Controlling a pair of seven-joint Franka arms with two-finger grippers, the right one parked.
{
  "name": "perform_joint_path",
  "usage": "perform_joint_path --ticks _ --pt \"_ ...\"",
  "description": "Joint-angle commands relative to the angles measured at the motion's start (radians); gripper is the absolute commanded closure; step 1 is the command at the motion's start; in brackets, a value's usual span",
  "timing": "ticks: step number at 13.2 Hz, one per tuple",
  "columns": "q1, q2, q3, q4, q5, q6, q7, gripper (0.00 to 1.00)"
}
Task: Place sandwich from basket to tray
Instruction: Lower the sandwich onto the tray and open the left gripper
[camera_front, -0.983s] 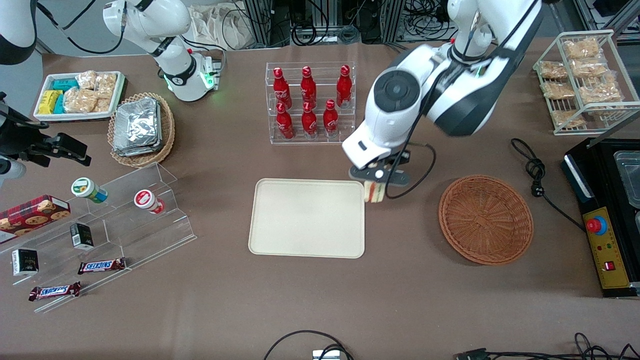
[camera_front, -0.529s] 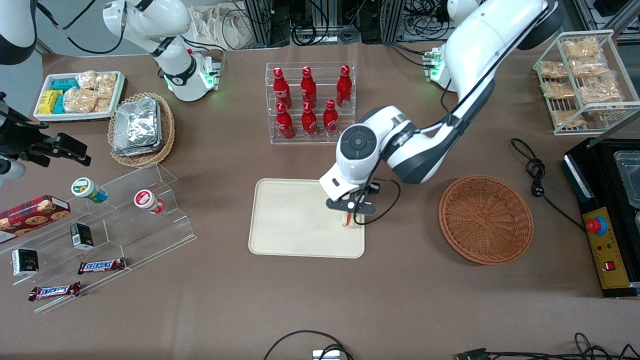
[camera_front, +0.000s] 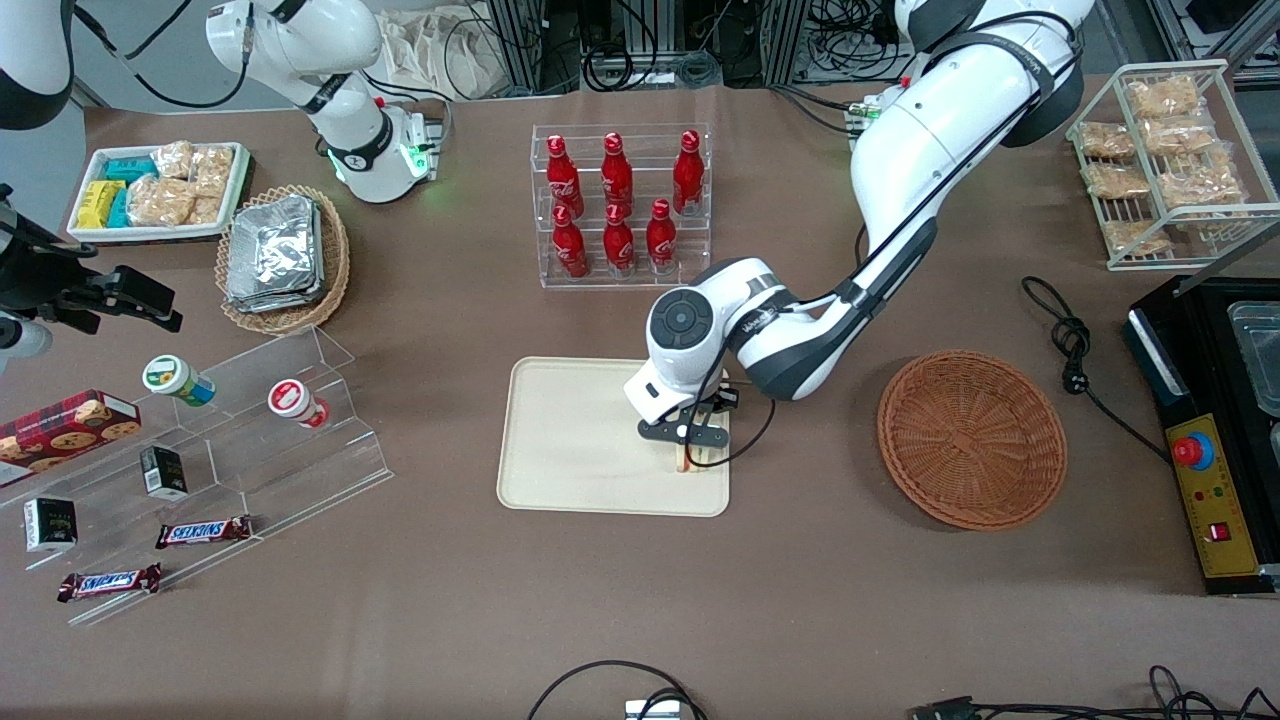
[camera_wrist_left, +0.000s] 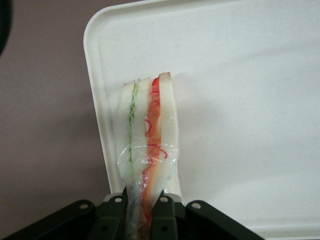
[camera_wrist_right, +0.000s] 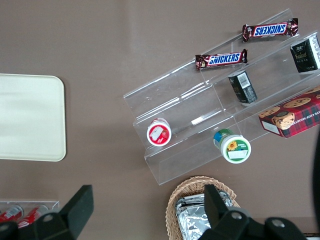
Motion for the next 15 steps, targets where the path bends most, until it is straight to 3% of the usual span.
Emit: perform_joint_path --ticks 1,2,8,12,15 --pt "-0.048 0.021 0.049 0.035 0.025 0.043 -0.017 0.54" --pt "-0.048 0.021 0.049 0.035 0.024 0.054 -0.028 0.01" --pt "-0.025 -0.131 0.043 0.024 -0.01 -0.027 -0.2 0.0" --pt "0.121 -0.373 0.034 -0.043 -0.261 -0.117 -0.048 0.0" --pt "0.296 -0.568 0.034 -0.152 -0.367 -0.189 0.157 0.0"
